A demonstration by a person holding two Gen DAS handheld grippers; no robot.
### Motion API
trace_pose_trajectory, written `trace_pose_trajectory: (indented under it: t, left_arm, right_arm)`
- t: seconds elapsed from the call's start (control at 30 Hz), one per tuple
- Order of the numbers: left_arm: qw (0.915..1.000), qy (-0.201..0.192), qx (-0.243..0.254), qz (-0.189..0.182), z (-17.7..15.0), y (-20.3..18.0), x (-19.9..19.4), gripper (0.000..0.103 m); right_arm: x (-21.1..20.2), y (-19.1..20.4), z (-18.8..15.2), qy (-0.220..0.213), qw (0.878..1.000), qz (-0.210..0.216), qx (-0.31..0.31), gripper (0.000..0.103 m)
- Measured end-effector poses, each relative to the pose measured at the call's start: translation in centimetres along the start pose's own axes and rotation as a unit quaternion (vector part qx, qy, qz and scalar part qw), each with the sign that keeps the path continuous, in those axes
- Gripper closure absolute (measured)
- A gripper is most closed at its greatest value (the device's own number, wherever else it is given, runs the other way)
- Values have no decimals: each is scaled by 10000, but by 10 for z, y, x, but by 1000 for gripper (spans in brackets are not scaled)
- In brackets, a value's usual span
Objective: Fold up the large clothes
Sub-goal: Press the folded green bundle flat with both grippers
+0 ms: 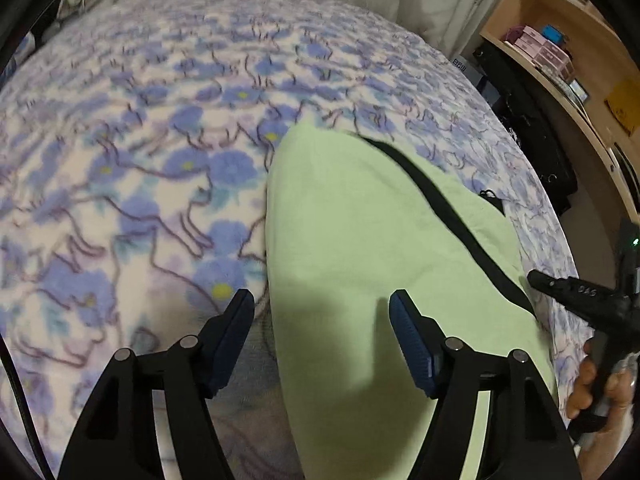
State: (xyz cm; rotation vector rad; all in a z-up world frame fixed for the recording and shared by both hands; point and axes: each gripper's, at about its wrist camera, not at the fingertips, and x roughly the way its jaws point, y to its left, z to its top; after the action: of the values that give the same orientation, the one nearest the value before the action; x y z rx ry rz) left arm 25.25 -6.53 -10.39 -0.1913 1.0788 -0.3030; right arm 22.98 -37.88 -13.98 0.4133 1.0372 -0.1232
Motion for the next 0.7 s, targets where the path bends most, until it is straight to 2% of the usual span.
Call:
trace_pose_trajectory:
  t: [0.07,0.13,0.2,0.57,0.63,0.7]
  left_arm:
    - [10000,-40,81,21,-2,-4,-14,34]
    - [9998,-65,155,48,-5,-8,-29,27]
    - [9996,-120,220,91,-11,-10,-47,23]
    - [9994,-109,317,14,-42,-10,-103,23]
    - [9992,-107,374,63,-48,-12,-110,23]
    - [9990,-91,427,133,-53,-14,-114,23]
  right_arm:
    - [-13,13,-4,32,9998,70,-165,91]
    - [-29,28,-12,4,9988,133,-464,77]
    - [-43,43,-21,-39,9970,156,-754,70]
    - [-84,83,-71,71,9886,275,-1480,66]
    - [-88,85,-79,81,9874,287,-1551,59]
    - [-91,86,-87,113,9860,287,-1641,57]
